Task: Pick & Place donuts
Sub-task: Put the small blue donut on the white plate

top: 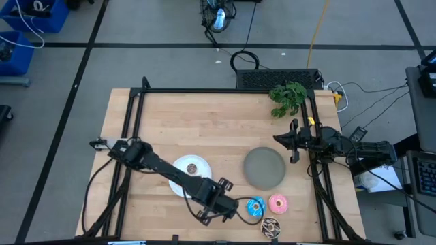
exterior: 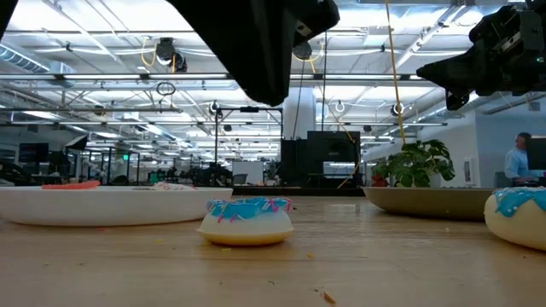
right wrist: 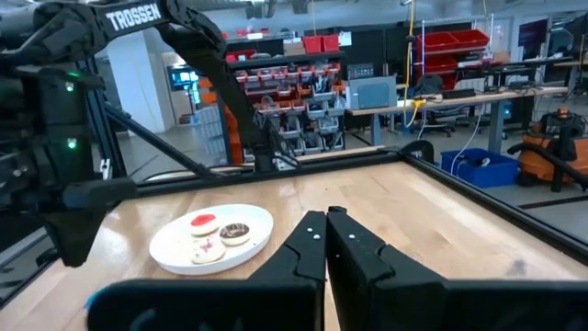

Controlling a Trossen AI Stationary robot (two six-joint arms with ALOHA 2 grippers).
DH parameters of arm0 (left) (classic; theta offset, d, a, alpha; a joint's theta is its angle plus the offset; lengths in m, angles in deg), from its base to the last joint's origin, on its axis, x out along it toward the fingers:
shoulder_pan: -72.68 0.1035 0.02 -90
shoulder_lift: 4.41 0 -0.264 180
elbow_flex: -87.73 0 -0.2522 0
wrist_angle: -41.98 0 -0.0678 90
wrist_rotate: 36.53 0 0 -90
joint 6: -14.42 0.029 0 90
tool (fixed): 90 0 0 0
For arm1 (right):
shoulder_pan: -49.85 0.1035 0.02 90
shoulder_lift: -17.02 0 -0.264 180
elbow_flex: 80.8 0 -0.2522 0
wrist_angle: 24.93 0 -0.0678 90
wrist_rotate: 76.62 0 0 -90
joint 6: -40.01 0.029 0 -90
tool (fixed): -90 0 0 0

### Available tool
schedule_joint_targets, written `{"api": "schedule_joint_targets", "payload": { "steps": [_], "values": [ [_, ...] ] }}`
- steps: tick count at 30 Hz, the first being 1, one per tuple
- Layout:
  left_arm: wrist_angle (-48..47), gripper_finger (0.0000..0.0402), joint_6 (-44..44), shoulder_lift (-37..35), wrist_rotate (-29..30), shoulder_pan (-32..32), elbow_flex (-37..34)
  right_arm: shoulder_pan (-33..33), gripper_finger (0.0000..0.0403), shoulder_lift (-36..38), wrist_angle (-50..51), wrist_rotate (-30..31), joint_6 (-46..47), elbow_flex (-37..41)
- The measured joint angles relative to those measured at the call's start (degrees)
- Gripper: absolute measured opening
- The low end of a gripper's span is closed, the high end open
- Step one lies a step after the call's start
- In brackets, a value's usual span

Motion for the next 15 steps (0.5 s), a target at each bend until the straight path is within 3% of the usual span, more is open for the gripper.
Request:
{"api": "schedule_joint_targets", "payload": {
  "steps": [15],
  "values": [
    [-1.38, 0.0269, -1.91, 3.66, -0.49, 0.14, -0.33, -0.02, 0.0, -0.32, -0.57, 0.02, -0.04, 0.0]
  ]
}}
